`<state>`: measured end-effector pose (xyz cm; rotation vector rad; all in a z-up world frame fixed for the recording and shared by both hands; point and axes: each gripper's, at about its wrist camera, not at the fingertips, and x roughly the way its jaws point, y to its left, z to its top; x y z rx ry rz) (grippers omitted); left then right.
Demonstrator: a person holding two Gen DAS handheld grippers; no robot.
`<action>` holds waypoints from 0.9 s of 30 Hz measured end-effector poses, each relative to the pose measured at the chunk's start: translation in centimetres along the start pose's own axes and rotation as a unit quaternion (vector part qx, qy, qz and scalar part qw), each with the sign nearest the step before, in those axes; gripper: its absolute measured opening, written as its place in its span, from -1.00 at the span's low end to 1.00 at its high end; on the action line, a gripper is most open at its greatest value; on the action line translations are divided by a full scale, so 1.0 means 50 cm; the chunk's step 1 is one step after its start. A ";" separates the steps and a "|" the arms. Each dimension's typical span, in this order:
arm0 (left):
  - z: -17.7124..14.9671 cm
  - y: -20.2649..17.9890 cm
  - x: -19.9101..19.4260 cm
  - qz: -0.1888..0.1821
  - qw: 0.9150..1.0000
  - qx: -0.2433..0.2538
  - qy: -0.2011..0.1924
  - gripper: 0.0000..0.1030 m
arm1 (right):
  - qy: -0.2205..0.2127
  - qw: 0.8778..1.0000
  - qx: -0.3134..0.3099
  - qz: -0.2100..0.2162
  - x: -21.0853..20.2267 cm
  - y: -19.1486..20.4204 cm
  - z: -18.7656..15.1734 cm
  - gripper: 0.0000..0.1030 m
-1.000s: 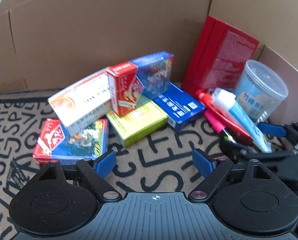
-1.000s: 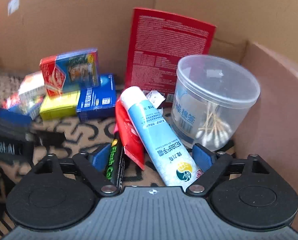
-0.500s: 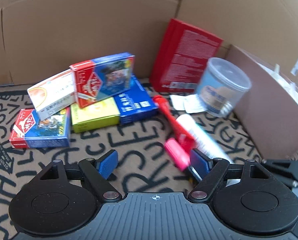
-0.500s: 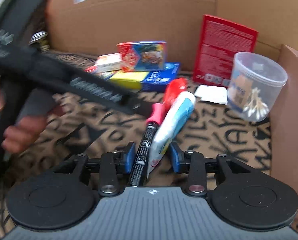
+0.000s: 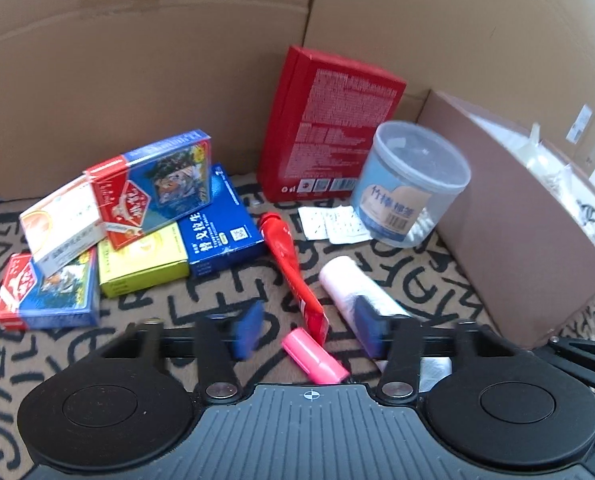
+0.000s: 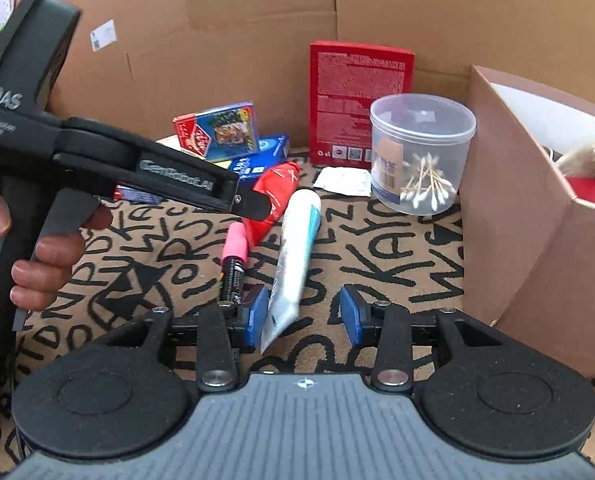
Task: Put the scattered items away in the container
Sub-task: 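Grasp the red tube with the left gripper while the right grasps the white tube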
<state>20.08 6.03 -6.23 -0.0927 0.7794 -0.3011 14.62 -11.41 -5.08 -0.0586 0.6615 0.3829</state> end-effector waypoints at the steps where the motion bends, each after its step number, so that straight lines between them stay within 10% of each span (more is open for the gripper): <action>1: 0.002 0.001 0.011 0.000 1.000 0.000 0.006 -0.03 | 0.002 1.000 0.000 -0.002 0.003 -0.001 -0.001 -0.16; 10: 0.018 0.026 0.069 -0.005 0.999 -0.029 0.016 -0.03 | 0.004 1.000 0.008 -0.007 0.039 -0.009 0.010 -0.14; 12: 0.023 0.029 0.079 -0.004 0.999 -0.030 0.017 -0.53 | 0.005 1.000 0.010 -0.011 0.052 -0.009 0.014 -0.09; 16: 0.023 0.032 0.082 -0.003 0.999 -0.029 0.018 -0.80 | 0.000 1.000 0.001 -0.022 0.069 -0.004 0.014 -0.09; 24: -0.001 0.033 0.036 0.003 1.000 -0.018 0.026 -0.83 | 0.016 0.999 -0.022 -0.022 0.038 -0.006 0.000 -0.10; 27: -0.006 0.034 0.025 0.012 1.000 -0.010 0.025 -0.27 | 0.017 0.999 -0.033 -0.027 0.027 -0.007 -0.004 -0.04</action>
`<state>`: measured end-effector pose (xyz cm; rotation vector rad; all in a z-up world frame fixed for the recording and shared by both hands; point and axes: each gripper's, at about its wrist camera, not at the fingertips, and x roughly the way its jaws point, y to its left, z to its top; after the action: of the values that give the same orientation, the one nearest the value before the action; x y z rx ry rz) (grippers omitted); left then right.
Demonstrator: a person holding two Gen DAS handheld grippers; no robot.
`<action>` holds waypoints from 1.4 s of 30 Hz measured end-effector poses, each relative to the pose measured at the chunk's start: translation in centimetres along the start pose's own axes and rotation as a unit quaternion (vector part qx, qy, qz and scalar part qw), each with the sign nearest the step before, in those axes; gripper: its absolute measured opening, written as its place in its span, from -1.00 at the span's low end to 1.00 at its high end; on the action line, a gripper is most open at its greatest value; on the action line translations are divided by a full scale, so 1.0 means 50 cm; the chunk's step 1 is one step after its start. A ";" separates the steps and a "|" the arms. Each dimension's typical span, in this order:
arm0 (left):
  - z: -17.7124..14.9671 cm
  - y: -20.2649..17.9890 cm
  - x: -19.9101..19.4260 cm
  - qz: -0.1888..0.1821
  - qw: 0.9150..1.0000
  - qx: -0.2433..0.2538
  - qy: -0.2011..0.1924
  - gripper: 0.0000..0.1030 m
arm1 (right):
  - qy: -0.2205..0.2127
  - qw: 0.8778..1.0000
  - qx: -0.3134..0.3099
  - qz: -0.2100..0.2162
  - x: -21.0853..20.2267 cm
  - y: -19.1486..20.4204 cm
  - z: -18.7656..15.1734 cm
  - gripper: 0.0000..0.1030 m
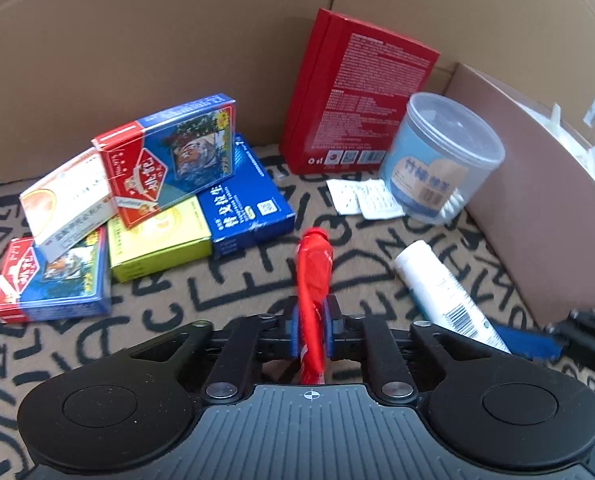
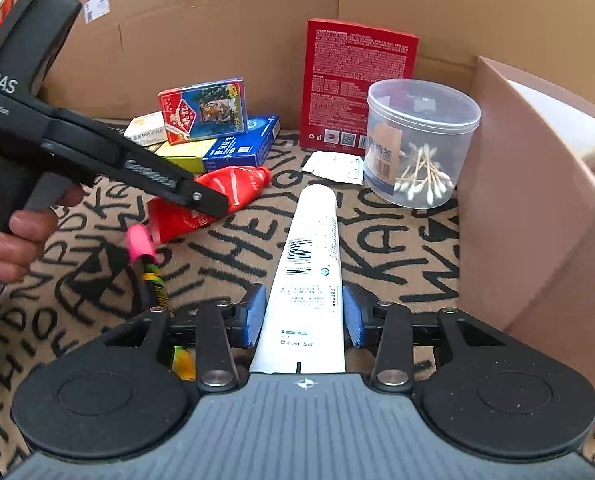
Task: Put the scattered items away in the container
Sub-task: 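Grasp the red tube with the left gripper while the right grasps the white tube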
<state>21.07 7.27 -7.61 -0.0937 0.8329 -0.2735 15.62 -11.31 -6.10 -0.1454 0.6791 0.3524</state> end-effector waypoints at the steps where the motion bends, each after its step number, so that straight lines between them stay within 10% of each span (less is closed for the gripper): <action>1: -0.002 0.000 -0.004 0.003 1.000 0.003 0.000 -0.23 | 0.000 1.000 -0.003 -0.005 0.001 0.001 0.002 -0.02; 11: -0.008 -0.011 0.013 0.010 1.000 0.027 -0.010 -0.07 | 0.004 1.000 0.025 0.001 0.038 -0.004 0.021 0.25; 16: -0.016 -0.014 0.009 0.026 0.999 0.039 -0.017 -0.66 | -0.001 1.000 0.031 -0.003 0.045 -0.004 0.021 0.41; 21: -0.027 -0.015 -0.001 0.027 0.999 0.040 -0.019 -0.80 | -0.008 1.000 0.029 0.001 0.029 0.010 0.012 -0.08; 28: -0.027 -0.016 0.003 0.021 0.999 0.034 -0.022 -0.31 | -0.004 0.999 0.032 0.005 0.029 0.009 0.019 -0.11; 32: -0.030 -0.024 -0.001 0.039 0.999 0.031 -0.021 -0.82 | -0.007 0.999 0.031 0.003 0.026 0.014 0.017 -0.16; 42: -0.063 -0.053 -0.049 0.033 0.999 0.004 -0.015 -0.87 | -0.008 0.997 0.066 0.035 -0.034 0.012 -0.016 -0.18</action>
<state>16.62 5.48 -7.49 -0.0622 0.8034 -0.2123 13.72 -11.42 -5.66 0.0060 0.6903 0.3743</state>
